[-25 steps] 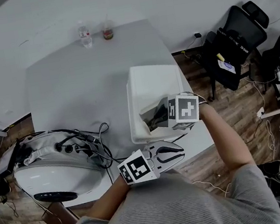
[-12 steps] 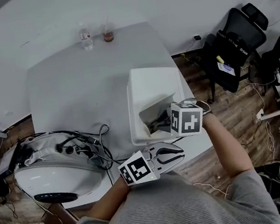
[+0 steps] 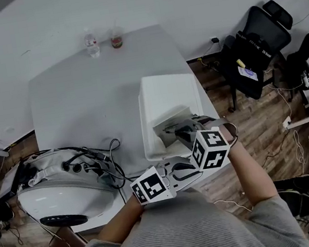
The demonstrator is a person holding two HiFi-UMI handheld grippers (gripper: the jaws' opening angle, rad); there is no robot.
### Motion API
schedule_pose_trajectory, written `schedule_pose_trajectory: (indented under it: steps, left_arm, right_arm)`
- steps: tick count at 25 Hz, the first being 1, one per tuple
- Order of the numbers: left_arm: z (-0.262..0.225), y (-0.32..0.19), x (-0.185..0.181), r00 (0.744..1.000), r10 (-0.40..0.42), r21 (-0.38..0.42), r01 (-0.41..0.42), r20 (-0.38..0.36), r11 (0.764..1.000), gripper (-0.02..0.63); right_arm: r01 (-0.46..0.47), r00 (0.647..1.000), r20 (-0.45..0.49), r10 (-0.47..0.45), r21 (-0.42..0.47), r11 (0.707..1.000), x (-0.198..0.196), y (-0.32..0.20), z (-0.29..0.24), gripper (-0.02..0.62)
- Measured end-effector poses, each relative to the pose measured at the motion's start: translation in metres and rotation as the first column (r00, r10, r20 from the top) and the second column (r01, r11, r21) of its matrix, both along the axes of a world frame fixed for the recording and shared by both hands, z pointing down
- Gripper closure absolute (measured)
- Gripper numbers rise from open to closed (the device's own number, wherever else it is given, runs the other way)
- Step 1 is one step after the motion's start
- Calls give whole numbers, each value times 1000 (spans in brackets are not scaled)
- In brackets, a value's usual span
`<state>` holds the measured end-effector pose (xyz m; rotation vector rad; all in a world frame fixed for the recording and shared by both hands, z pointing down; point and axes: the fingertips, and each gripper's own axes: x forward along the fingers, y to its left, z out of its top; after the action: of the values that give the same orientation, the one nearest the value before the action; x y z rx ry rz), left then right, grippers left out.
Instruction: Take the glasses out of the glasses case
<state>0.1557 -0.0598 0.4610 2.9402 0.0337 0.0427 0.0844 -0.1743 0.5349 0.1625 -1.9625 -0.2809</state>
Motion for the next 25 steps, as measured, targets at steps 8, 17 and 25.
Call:
schedule_pose_trajectory:
  steps: [8,17,25]
  left_arm:
    - [6,9,4,999,26,9,-26,23,1000,557]
    - [5,11,2,999,23,9,-24,25,1000,557]
    - [10,15,0,999,27,6,-27,40,1000,557]
  right_arm:
    - [-28,999,-34,32,120,992,1,-3,8,577]
    - [-197,953,245,179,50,979,2,-10,-27,577]
    - [-372,529,704,474,-310,875,13,-33,-91,577]
